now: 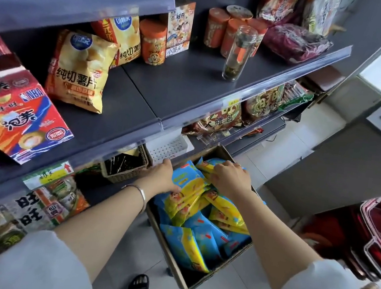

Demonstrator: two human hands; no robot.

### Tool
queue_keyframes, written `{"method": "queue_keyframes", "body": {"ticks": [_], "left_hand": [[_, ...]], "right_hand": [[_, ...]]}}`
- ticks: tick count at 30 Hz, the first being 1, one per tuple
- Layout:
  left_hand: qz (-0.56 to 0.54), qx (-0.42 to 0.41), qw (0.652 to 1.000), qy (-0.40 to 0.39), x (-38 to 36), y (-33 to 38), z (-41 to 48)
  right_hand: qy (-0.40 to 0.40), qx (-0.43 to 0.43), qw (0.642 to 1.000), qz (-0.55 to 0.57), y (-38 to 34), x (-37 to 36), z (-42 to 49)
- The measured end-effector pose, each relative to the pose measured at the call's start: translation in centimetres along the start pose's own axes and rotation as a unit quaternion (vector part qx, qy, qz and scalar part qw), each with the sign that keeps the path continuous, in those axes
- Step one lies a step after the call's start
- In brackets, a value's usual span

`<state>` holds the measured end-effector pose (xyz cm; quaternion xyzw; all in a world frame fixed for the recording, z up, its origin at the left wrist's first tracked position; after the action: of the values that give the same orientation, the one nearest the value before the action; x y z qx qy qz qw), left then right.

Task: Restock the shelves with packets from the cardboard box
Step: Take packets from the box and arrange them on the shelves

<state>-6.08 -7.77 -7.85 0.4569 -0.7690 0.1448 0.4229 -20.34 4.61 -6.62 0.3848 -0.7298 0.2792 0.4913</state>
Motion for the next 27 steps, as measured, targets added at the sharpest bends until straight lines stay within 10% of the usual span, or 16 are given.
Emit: {"method": "queue_keyframes", "body": {"ticks": [14,27], "left_hand": [[-0.045,-0.077,0.995,-0.055,-0.4,1.6,2.9],[-0.247,-0.124,0.958,0.078,7.9,-2.7,-0.2]], "right_hand": [[-0.066,-0.17,0.983,-0.005,1.0,0.6,2.9],[0.18,-0.144,0.963,0.143,-0.9,5.4,-0.8]]}}
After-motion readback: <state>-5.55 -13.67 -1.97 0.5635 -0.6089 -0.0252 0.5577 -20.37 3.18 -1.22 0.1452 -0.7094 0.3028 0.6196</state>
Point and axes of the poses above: each hand's wrist, its own z-axis towards the middle knuckle, its own x-axis out of the back of the hand, y = z × x, the point moved 3 cm from there along z, towards the middle knuckle, and after that the axes turned 7 degrees about x, right-handed, at the moved point
